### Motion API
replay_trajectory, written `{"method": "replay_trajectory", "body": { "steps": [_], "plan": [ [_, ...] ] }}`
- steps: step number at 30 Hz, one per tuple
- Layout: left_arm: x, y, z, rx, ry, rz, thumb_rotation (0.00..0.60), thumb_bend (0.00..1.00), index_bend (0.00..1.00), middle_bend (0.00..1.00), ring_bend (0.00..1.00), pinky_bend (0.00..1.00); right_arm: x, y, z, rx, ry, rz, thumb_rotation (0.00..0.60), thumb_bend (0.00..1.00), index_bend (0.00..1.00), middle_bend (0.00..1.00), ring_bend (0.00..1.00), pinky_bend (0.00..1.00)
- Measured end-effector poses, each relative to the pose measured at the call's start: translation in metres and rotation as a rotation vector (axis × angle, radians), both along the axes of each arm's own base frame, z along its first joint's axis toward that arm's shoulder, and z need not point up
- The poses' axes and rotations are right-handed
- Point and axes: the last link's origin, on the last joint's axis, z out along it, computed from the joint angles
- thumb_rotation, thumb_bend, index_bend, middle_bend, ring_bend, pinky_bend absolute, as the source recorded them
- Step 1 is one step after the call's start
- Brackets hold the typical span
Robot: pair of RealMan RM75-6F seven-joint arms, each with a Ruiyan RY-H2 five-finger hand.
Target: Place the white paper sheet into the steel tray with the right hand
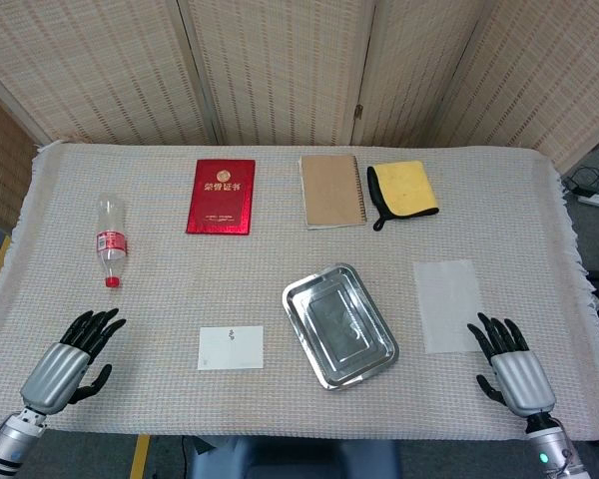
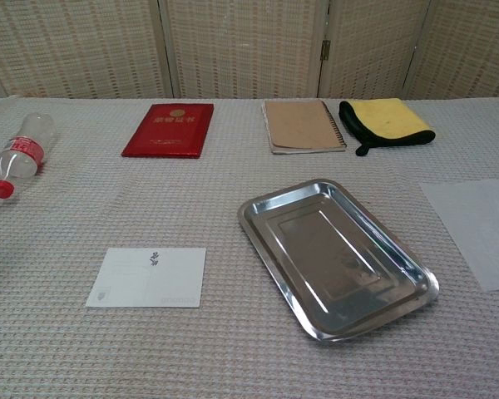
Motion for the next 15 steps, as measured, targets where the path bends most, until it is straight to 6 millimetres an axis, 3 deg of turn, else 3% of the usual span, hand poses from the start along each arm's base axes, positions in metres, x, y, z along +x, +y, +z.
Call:
{"method": "replay_trajectory", "body": {
  "steps": [15],
  "plan": [
    [0.001,0.001,0.0,-0.004,-0.016,0.003,0.6,0.58,0.0,0.0,0.0,0.0,-0.022,-0.017,-0.014,-0.009,0.025,-0.112,0.6,0.37,0.25,0.0,0.0,0.0]
  ]
}}
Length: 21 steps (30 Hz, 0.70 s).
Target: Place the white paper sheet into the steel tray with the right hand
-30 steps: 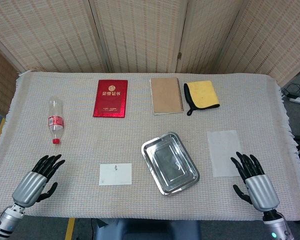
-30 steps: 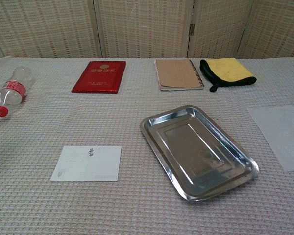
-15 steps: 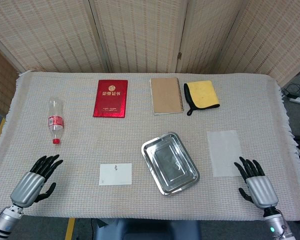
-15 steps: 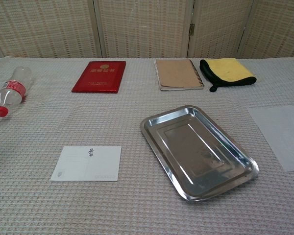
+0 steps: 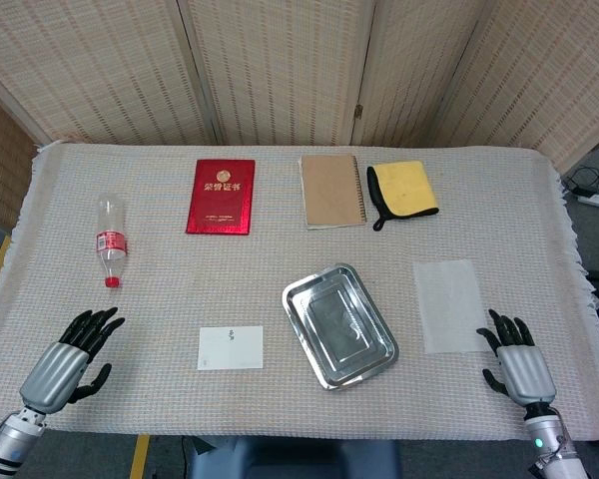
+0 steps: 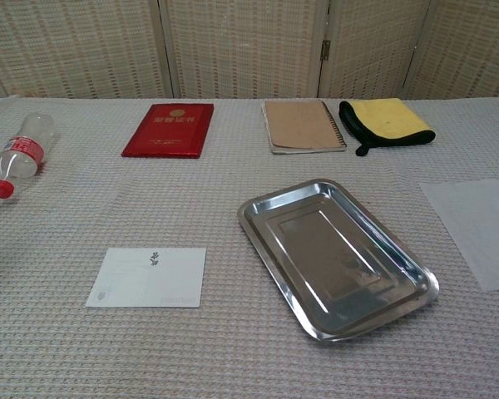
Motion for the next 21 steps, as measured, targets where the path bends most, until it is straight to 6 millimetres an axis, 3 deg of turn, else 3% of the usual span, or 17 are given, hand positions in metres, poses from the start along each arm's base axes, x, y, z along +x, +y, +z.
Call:
{"method": "replay_trajectory", "body": {
  "steps": [21],
  "plan": [
    [-0.004,0.008,-0.002,0.031,-0.015,0.019,0.6,0.58,0.0,0.0,0.0,0.0,0.001,-0.024,-0.026,0.032,0.046,0.01,0.6,0.37,0.31,0.0,0.0,0.0]
  ]
}}
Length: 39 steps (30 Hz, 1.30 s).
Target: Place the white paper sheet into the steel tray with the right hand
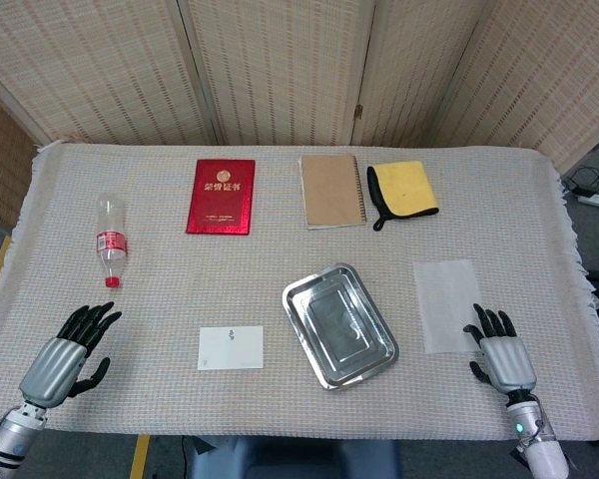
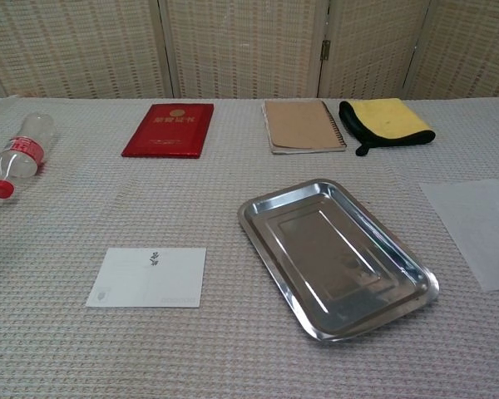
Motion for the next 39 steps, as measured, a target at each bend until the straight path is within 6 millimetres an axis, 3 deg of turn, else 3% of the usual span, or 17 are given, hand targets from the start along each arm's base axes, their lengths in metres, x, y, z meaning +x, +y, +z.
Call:
{"method": "replay_trajectory", "body": {
  "steps": [27,39],
  "plan": [
    [-0.006,0.007,-0.002,-0.03,-0.005,0.048,0.6,0.58,0.0,0.0,0.0,0.0,0.0,-0.019,-0.013,-0.035,0.028,-0.053,0.6,0.38,0.45,0.0,0.0,0.0],
    [-0.005,0.008,-0.002,-0.023,-0.009,0.043,0.6,0.58,0.0,0.0,0.0,0.0,0.003,-0.02,-0.011,-0.066,-0.013,-0.054,0.6,0.5,0.53,0.02,0.0,0.0]
  ]
}}
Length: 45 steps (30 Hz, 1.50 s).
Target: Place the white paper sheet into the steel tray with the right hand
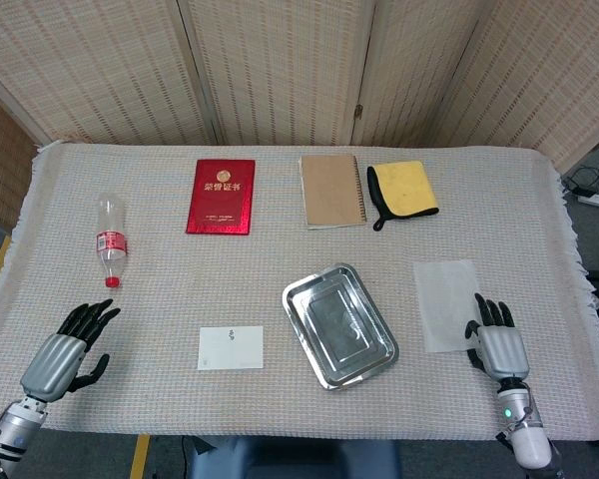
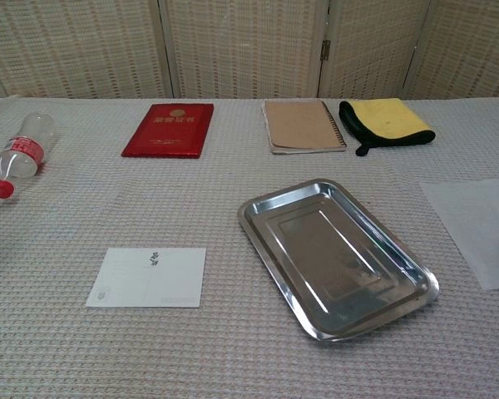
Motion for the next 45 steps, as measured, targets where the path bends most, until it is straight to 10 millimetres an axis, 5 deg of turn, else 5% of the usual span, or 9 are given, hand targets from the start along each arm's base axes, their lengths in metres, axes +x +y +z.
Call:
{"method": "replay_trajectory", "body": {
  "steps": [16,28,37,45],
  "plan": [
    [0.0,0.0,0.0,0.0,0.001,-0.007,0.6,0.58,0.0,0.0,0.0,0.0,0.004,-0.002,0.004,-0.037,-0.073,0.025,0.6,0.63,0.55,0.07,0.0,0.0],
    [0.003,-0.002,0.001,-0.003,-0.006,-0.014,0.6,0.58,0.0,0.0,0.0,0.0,0.025,-0.016,0.033,-0.234,-0.219,0.123,0.6,0.63,0.56,0.1,0.04,0.0],
    [0.007,-0.006,-0.002,-0.022,-0.009,-0.028,0.6,0.58,0.0,0.0,0.0,0.0,0.078,-0.047,0.028,-0.361,-0.382,0.312,0.6,0.63,0.56,0.12,0.05,0.0],
    [0.008,-0.007,0.004,-0.025,-0.035,-0.028,0.6,0.58,0.0,0.0,0.0,0.0,0.145,-0.102,0.015,-0.41,-0.447,0.412,0.6,0.63,0.57,0.13,0.06,0.0]
  ]
}}
